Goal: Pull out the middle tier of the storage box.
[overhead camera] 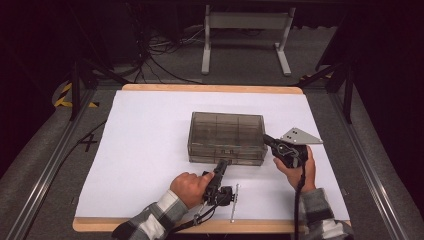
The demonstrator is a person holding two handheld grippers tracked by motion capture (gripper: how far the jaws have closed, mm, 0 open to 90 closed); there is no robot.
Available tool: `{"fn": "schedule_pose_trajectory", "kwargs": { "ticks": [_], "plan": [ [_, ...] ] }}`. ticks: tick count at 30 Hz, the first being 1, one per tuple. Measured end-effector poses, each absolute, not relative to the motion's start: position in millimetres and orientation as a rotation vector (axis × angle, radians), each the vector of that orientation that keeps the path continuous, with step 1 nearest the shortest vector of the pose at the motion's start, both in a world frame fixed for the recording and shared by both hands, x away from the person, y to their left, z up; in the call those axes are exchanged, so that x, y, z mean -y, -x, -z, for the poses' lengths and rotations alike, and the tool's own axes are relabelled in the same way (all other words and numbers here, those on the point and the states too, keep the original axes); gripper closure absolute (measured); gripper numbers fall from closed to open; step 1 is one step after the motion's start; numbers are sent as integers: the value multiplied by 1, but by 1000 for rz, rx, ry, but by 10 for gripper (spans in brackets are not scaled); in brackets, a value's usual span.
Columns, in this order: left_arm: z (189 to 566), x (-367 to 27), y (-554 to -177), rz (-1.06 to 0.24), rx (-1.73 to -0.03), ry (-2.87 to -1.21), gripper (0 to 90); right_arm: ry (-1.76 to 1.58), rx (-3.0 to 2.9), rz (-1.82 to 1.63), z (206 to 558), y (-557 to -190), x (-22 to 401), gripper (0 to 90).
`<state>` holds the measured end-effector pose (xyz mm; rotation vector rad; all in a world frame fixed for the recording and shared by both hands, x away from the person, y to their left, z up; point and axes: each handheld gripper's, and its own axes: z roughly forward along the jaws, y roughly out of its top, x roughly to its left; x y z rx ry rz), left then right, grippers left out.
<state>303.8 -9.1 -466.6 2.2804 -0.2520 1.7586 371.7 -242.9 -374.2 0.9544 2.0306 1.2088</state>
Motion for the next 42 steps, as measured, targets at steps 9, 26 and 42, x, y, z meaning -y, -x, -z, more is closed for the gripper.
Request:
{"fn": "schedule_pose_trajectory", "kwargs": {
  "ticks": [9, 26, 42],
  "plan": [
    [466, 7, -303, -1706, 220, -2277, 789, -953, -2030, -1208, 374, -371, 243, 900],
    [445, -22, -296, -1299, 137, -2329, 646, -938, -2039, -1192, 373, -369, 243, 887],
    [401, -140, -316, -756, -350, -2094, 497, -880, -2060, -1199, 369, -344, 269, 829]
  ]
}}
